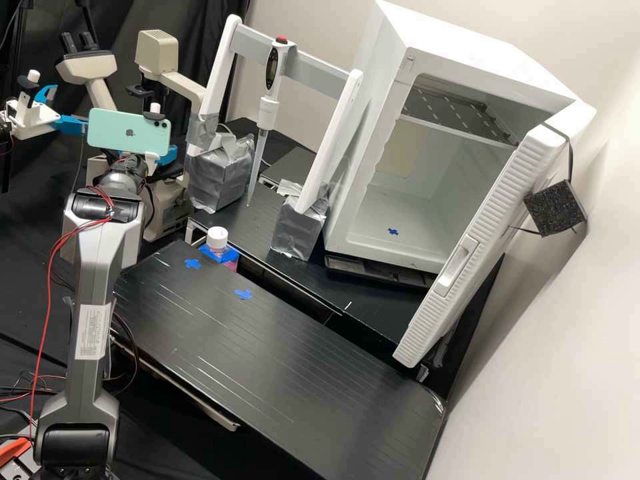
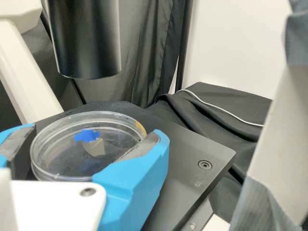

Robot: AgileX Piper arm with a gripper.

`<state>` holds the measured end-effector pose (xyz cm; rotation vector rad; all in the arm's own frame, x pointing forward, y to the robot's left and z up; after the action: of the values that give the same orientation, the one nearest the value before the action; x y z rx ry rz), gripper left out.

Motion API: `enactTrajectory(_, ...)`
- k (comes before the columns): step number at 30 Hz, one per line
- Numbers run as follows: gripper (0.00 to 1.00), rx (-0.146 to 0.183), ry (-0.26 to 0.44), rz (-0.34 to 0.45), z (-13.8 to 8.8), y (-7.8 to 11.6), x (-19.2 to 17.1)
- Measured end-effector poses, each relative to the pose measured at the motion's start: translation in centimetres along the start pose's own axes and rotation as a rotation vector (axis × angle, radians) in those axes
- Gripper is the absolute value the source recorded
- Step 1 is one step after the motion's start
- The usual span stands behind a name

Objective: Move the petri dish to the bench

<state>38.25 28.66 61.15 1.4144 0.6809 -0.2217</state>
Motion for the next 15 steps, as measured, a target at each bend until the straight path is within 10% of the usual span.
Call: enactTrajectory(15, 0.0, -0.004, 0.062, -0.047, -1.0, 0.4, -2.5)
